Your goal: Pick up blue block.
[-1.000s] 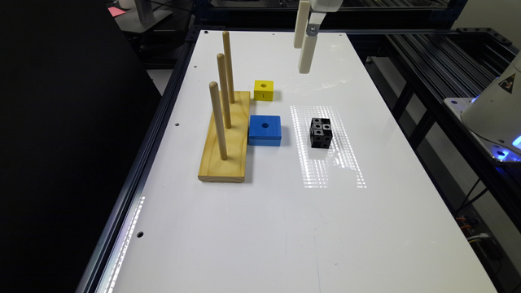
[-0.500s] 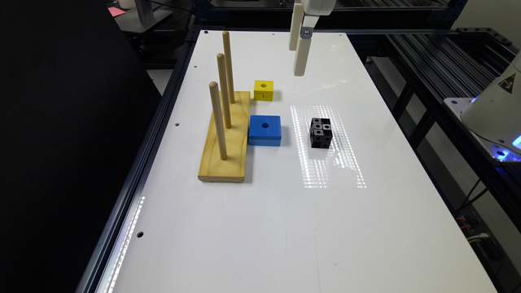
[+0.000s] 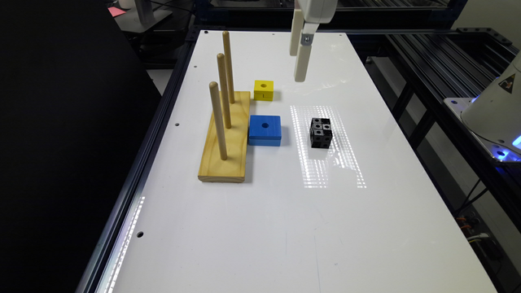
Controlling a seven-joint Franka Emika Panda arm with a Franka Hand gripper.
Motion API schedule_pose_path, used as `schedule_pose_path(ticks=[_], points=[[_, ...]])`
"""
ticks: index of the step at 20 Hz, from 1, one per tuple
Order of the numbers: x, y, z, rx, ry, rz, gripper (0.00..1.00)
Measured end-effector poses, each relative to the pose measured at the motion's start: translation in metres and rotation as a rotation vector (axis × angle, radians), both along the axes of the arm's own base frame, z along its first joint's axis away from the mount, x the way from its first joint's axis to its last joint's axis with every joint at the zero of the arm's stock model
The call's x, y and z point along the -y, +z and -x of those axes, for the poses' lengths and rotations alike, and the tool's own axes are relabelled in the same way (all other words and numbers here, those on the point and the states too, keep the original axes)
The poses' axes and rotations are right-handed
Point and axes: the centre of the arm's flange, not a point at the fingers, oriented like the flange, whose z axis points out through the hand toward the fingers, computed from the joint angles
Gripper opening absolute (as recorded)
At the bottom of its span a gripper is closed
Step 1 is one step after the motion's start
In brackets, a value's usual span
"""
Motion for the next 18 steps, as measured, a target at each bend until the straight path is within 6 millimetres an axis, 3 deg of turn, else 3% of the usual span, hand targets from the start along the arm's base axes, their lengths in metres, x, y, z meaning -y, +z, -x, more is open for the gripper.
schedule_pose_path(ticks=[14, 18], points=[[0.0, -0.059, -0.009, -0.007, -0.001, -0.009, 1.0], [-0.002, -0.059, -0.016, 0.006, 0.0, -0.01, 1.0]])
